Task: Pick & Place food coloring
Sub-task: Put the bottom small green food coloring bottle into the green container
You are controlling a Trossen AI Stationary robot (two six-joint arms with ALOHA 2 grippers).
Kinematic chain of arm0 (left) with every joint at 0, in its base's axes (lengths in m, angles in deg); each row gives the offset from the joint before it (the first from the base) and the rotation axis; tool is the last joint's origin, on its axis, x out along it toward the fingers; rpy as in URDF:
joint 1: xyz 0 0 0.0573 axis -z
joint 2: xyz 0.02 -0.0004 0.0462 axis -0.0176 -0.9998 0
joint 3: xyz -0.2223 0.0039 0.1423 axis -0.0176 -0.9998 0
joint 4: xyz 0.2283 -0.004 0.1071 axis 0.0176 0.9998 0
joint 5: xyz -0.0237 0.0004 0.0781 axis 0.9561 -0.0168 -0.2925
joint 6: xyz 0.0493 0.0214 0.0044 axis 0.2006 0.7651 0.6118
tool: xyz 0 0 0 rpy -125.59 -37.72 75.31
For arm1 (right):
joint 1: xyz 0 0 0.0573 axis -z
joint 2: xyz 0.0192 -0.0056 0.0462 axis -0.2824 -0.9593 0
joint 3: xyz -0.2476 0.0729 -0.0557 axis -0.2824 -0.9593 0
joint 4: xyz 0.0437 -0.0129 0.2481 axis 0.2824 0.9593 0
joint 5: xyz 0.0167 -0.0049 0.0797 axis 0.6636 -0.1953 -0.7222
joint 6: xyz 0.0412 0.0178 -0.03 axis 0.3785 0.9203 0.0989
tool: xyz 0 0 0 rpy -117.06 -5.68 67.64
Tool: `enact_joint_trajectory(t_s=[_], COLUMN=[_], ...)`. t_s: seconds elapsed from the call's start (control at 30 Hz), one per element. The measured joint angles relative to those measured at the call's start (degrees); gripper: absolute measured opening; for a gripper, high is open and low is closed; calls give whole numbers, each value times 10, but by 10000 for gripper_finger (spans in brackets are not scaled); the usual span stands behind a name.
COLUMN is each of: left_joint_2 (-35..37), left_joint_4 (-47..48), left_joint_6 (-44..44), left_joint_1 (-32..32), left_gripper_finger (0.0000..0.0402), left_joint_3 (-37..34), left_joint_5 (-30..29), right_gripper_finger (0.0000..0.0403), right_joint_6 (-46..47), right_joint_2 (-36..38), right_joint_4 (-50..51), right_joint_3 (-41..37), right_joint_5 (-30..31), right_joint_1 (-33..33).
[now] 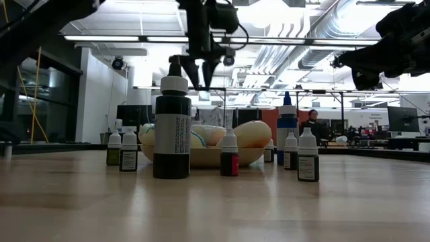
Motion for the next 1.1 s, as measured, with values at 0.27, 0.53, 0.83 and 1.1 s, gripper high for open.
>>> enact_joint_trajectory(t_s=[0.27, 0.53, 0.83, 1.1], left_joint_2=[51, 164, 332, 413], left_joint_4=[59, 54, -76, -114], left_joint_6=[1, -51, -146, -258], left_joint_1=[37, 83, 144, 201], left_gripper_finger=[154, 154, 154, 154], left_joint_3=[-8, -163, -438, -559], left_joint_5=[-39, -49, 5, 25], right_gripper_finger=[0, 0, 0, 0], right_joint_6=[0, 0, 0, 0], right_joint_2=[0, 0, 0, 0], right_joint_4=[0, 0, 0, 0], right_joint_3=[0, 0, 0, 0], right_joint_5=[0, 0, 0, 0], right_joint_1=[0, 0, 0, 0])
